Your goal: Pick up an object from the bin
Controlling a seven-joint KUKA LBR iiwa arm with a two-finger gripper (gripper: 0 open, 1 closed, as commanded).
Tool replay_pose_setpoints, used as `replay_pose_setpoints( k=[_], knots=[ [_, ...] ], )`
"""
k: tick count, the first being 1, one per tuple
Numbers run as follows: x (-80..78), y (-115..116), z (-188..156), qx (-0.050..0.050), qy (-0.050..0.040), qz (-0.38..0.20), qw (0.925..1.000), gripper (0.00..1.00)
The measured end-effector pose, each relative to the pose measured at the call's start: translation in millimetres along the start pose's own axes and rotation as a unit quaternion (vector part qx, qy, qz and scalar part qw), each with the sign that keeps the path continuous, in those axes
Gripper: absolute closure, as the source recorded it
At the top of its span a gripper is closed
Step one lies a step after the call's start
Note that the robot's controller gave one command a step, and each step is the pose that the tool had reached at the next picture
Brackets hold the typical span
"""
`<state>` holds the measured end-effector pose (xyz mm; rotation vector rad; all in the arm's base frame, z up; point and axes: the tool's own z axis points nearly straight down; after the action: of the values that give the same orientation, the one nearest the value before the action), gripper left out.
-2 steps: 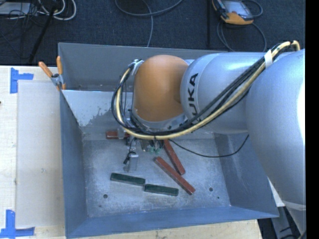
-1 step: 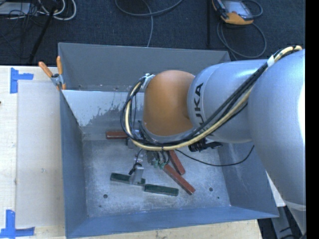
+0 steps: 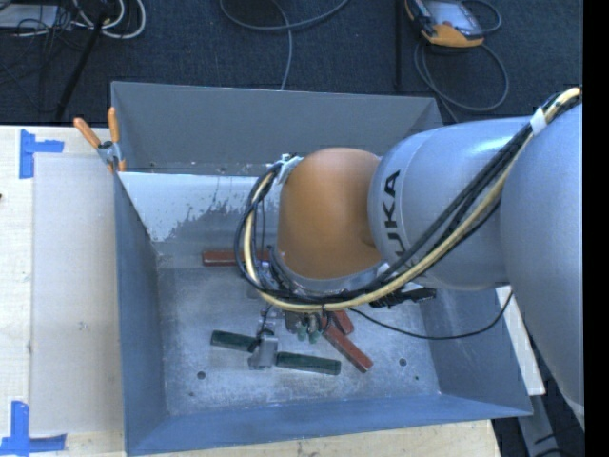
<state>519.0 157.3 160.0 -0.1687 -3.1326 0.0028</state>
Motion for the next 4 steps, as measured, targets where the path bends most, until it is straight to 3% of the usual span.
replay_pose_setpoints(
  k=[1, 2, 4],
  knots=[
    [-16.9, -9.7, 71.2, -0.002, -0.0034, 0.041, 0.9991, 0.0],
    [-21.8, -17.9, 89.7, -0.002, -0.0016, 0.064, 0.998, 1.0],
    [-20.4, -18.5, 85.3, -0.001, 0.0004, 0.064, 0.9979, 1.0]
  ],
)
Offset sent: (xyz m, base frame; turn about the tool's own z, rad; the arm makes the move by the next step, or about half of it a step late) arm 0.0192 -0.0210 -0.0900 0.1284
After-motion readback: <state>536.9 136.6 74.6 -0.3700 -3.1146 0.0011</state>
